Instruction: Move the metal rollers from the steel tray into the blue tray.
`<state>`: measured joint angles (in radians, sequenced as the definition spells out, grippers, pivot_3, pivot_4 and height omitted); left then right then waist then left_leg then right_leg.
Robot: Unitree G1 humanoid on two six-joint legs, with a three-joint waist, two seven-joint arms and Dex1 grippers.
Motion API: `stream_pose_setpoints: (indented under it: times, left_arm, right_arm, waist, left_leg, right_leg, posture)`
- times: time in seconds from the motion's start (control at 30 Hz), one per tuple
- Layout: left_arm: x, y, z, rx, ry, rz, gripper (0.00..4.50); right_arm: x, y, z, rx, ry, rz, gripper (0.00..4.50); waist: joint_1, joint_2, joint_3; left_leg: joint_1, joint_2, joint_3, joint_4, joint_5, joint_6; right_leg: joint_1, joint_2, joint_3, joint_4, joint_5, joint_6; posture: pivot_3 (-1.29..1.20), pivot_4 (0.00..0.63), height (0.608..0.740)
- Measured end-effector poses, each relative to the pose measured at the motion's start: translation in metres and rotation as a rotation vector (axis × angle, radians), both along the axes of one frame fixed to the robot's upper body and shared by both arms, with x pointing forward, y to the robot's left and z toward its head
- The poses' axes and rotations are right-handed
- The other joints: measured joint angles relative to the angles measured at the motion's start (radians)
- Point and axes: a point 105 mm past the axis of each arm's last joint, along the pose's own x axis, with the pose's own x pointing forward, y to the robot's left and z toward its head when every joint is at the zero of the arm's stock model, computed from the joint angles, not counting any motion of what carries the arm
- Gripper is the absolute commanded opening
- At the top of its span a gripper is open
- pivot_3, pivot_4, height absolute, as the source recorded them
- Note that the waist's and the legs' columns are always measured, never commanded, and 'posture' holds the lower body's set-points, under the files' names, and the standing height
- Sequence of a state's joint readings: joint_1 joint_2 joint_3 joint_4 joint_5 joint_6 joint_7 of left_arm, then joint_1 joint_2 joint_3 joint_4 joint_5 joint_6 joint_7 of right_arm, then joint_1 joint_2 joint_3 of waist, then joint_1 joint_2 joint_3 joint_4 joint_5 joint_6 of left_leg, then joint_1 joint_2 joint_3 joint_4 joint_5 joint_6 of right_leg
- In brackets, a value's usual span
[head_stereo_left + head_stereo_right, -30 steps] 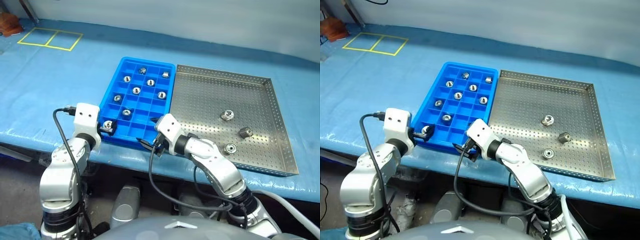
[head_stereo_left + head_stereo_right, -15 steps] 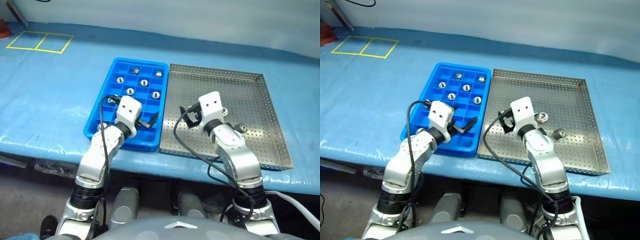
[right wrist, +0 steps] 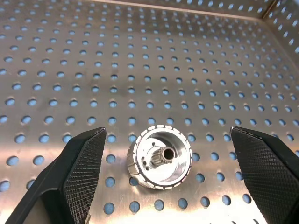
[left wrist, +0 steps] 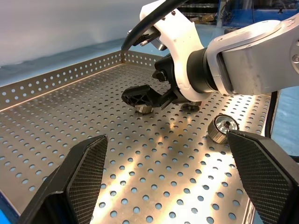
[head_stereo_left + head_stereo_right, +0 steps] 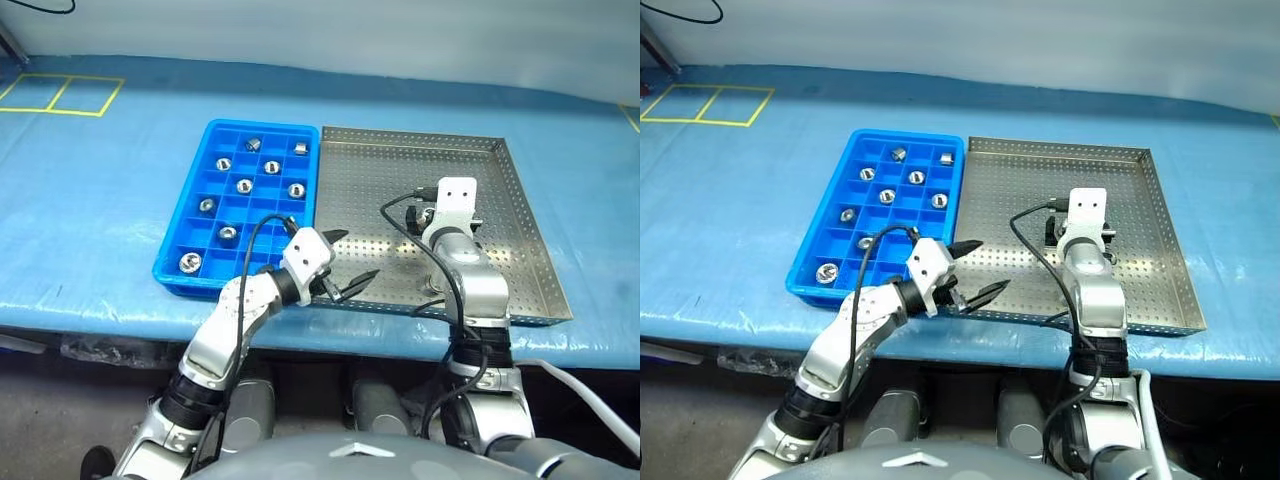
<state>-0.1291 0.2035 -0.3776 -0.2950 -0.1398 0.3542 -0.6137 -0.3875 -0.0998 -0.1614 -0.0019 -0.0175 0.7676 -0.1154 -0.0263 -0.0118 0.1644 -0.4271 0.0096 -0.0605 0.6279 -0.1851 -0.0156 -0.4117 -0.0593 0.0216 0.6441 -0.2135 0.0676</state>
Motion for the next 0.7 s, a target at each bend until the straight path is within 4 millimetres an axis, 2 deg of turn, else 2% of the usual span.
stream_pose_setpoints:
  times: [0.17,0.2,0.27,0.47,0.5,0.7]
  left_arm:
    - [-0.006,0.001,-0.007,-0.002,0.018,0.001,4.45]
    - [-0.006,0.002,-0.008,-0.002,0.020,0.002,4.49]
    - [-0.006,0.002,-0.009,-0.003,0.024,0.005,4.50]
    - [-0.007,0.002,-0.009,-0.003,0.026,0.007,4.50]
    - [-0.007,0.002,-0.009,-0.003,0.026,0.007,4.50]
    - [-0.006,0.002,-0.009,-0.005,0.025,0.014,4.50]
  right_arm:
    - [0.006,0.007,-0.007,0.030,0.020,0.016,4.50]
    - [0.006,0.007,-0.008,0.034,0.021,0.019,4.32]
    - [0.007,0.011,-0.009,0.053,0.022,0.025,3.87]
    - [0.009,0.015,-0.008,0.075,0.012,0.036,1.88]
    - [0.009,0.016,-0.008,0.075,0.012,0.036,1.71]
    - [0.009,0.018,-0.001,0.074,-0.011,0.049,1.71]
  waist:
    - [0.000,0.001,0.000]
    - [0.001,0.001,0.000]
    - [0.002,0.001,0.000]
    - [0.003,0.002,0.000]
    - [0.003,0.002,0.000]
    - [0.003,0.003,0.000]
  left_leg:
    - [0.000,0.000,0.000,0.000,0.000,0.000]
    - [0.000,0.000,0.000,0.000,0.000,0.001]
    - [0.000,0.000,0.000,0.000,0.000,0.001]
    - [0.000,0.000,0.000,0.000,0.000,0.001]
    - [0.000,0.000,0.000,0.000,0.000,0.001]
    - [0.000,0.000,0.000,0.000,0.000,0.001]
  right_leg:
    - [0.000,0.000,0.000,0.000,0.000,0.001]
    - [0.000,0.000,0.000,0.000,0.000,0.001]
    - [0.000,0.000,0.001,0.000,0.000,0.001]
    - [0.000,0.000,0.001,0.000,0.000,0.001]
    - [0.000,0.000,0.001,0.000,0.000,0.001]
    - [0.000,0.000,0.001,0.000,0.000,0.001]
  posture:
    - [0.03,0.150,0.740]
    - [0.03,0.150,0.740]
    - [0.03,0.150,0.740]
    - [0.06,0.150,0.740]
    - [0.06,0.150,0.740]
    - [0.05,0.150,0.740]
